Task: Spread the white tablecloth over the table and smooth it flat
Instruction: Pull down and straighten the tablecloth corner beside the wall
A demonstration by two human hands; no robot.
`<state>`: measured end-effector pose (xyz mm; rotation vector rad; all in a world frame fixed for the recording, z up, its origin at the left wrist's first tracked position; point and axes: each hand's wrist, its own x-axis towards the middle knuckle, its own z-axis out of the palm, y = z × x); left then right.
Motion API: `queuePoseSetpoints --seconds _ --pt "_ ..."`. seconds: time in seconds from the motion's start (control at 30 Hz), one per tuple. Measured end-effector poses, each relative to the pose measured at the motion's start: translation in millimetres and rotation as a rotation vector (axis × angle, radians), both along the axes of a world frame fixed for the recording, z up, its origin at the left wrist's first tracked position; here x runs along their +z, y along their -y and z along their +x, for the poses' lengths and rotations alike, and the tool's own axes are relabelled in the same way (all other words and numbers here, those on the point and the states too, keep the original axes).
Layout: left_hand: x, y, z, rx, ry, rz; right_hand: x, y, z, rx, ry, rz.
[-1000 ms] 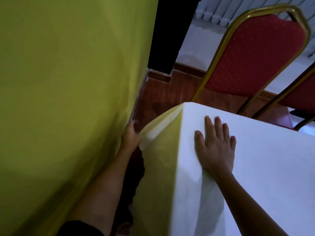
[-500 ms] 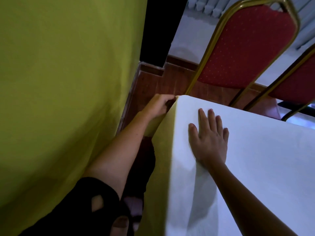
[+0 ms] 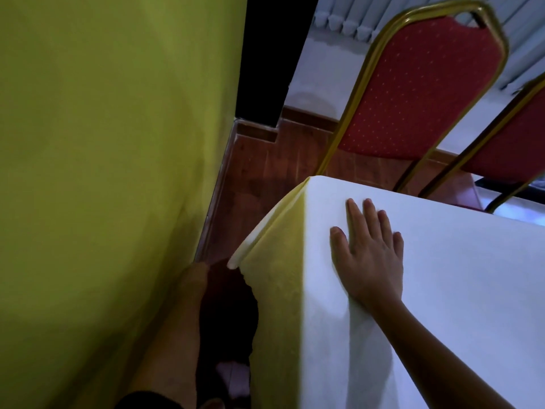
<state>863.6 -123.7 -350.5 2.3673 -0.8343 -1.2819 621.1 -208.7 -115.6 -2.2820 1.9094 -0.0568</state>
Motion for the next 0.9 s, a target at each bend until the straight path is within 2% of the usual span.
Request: queuePoseSetpoints --seconds 0.03,0.07,0.1,0.2,0.23,0.3,0.37,0.4,0.47,0.57,0.6,0.67,0.73,0.8,0.9 --pt "-7 -3 4 -0.002 0.078 -0.016 0 0 0 0.003 0.000 -0.001" --pt "-4 2 7 0.000 0.149 -0.106 0 1 0 0.005 0.000 -0.002" --pt "5 12 8 0.041 0.132 -0.247 0 1 1 0.004 0.001 -0.002" --pt "67 68 -6 0.110 -0.247 -0.700 2 -1 1 0.003 -0.003 0.001" --pt "94 91 -13 0.064 -0.336 -0.783 2 -2 1 0.002 -0.005 0.000" --pt "139 135 -31 -0.170 -0.426 -0.841 2 -2 2 0.000 -0.002 -0.007" --pt "154 157 -45 -0.420 -0.387 -0.754 1 -1 1 -0.001 -0.003 -0.006" --pt "146 158 -49 -0.468 -0.351 -0.653 1 -1 1 0.000 -0.008 -0.003" --pt "107 131 -48 -0.469 -0.235 -0.423 0 -1 0 0.003 -0.004 -0.004" --pt "27 52 -35 -0.641 -0.037 -0.122 0 -1 0 -0.002 0.011 -0.010" --pt "4 26 -32 -0.607 -0.010 -0.090 0 -1 0 -0.001 0.015 -0.012" --pt "-18 -7 -32 -0.310 -0.059 -0.132 -1 1 0 0.000 0.026 -0.013" --pt "-11 -23 -34 0.204 -0.170 -0.265 -1 0 0 0.001 0.020 -0.005" --pt "14 -19 -32 0.657 -0.199 -0.427 -2 -1 -1 0.004 0.024 -0.007" --pt "41 -11 -30 0.850 -0.067 -0.546 -2 -1 0 0.001 0.028 -0.010"
